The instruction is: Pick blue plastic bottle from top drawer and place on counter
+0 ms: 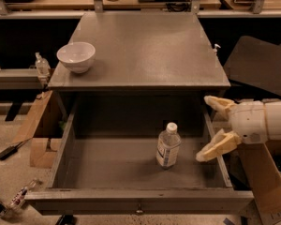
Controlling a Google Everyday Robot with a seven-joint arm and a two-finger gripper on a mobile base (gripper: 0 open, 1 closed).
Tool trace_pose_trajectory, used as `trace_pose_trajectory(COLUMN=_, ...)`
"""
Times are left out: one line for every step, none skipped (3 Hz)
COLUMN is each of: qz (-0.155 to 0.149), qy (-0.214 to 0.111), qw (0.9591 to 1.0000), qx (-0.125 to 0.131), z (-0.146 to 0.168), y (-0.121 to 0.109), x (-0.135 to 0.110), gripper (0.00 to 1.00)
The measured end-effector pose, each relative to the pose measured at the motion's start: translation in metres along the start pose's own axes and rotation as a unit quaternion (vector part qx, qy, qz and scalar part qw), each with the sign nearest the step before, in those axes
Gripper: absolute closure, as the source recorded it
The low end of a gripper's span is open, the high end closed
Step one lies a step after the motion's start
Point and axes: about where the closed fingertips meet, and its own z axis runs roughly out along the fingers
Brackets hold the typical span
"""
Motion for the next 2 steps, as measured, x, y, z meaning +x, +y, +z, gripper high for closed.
trace_pose_trajectory(qz=0.009, qy=-0.023, qw=0.9994, qx=-0.023, z=0.053, y=-0.002, x=0.026, gripper=0.0)
trace_pose_trajectory(qz=0.021, qy=-0.056, qw=0.9975, qx=-0.038, z=0.088, y=-0.003, x=0.048, gripper=0.0)
